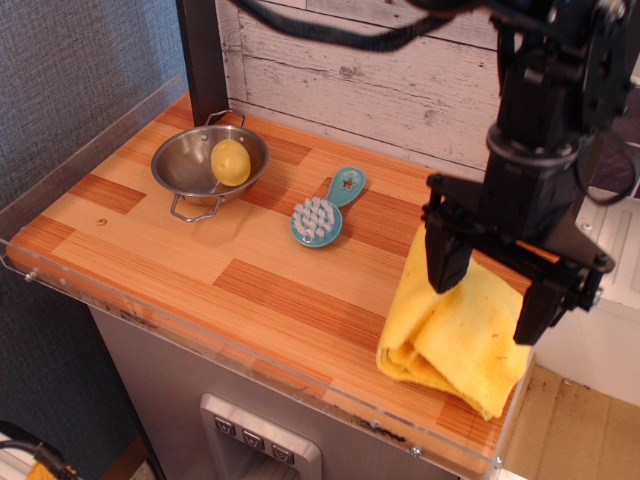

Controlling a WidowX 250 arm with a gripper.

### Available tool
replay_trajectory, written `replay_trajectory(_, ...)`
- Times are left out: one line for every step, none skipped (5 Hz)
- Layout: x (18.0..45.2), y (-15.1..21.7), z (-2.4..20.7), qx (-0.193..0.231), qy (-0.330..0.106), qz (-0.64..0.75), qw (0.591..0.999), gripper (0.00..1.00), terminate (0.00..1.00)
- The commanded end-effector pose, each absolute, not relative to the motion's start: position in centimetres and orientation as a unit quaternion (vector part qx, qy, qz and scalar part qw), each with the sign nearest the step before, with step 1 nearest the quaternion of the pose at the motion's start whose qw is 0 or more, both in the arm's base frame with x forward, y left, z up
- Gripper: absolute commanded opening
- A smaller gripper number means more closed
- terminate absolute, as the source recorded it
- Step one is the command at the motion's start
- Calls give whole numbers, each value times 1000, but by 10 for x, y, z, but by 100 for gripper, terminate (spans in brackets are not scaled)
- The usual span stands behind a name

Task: Bring the yellow cloth on the front edge

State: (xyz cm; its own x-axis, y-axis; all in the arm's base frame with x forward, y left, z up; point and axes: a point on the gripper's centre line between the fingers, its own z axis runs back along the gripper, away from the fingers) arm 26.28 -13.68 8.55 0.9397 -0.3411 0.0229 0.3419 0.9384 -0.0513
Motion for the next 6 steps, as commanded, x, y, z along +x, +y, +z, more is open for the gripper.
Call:
replay_trajectory(261,-125,119,-36,-30,-164,985,100,0)
replay_trajectory(259,-121,122,-36,-30,-162,986,100,0)
replay_trajectory(256,-117,127,-32,-36,-154,987,100,0)
replay_trajectory(255,-114,129,-12,-61,-143,988,100,0)
replay_trajectory(260,-99,130,16,-75,-108,991,100,0)
replay_trajectory(267,-84,130,18,-77,-89,993,100,0)
